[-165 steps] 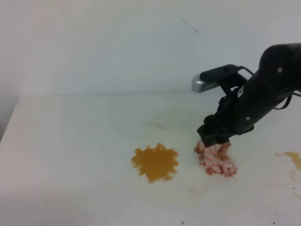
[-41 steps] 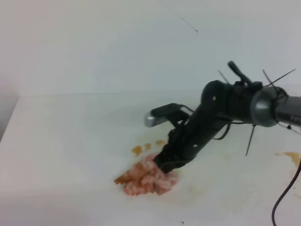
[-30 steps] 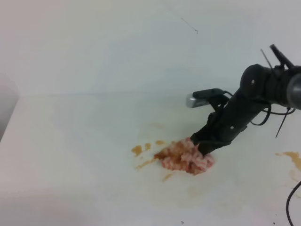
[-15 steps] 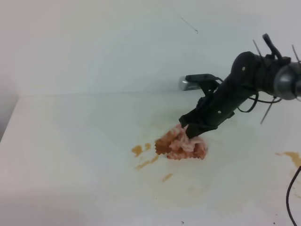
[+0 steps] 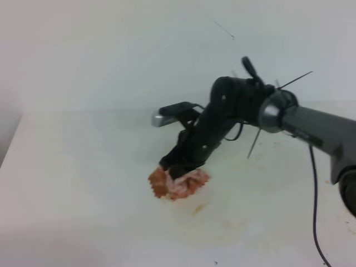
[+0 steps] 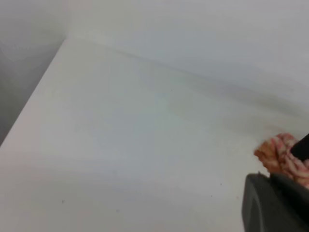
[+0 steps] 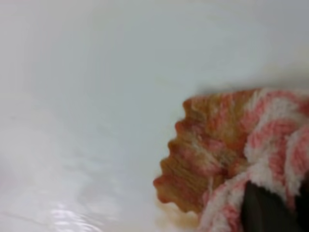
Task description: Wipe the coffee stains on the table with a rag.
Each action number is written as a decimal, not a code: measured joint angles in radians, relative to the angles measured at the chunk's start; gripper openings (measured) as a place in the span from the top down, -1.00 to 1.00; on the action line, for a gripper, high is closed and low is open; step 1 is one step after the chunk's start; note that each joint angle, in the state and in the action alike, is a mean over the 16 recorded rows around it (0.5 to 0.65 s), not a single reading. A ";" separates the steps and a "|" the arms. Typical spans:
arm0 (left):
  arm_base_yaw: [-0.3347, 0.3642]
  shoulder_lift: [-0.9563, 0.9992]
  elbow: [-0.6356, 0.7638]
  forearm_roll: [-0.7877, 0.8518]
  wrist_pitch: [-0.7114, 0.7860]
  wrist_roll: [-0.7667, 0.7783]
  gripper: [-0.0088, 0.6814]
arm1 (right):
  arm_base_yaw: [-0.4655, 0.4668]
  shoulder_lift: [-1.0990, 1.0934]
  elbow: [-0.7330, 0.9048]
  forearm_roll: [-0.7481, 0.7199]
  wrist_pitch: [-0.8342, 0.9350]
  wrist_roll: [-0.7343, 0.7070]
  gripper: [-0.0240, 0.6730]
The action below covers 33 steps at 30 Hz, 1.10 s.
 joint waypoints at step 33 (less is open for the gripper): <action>0.000 0.000 0.000 0.000 0.000 0.000 0.99 | 0.098 -0.332 0.396 0.048 -0.310 -0.073 0.87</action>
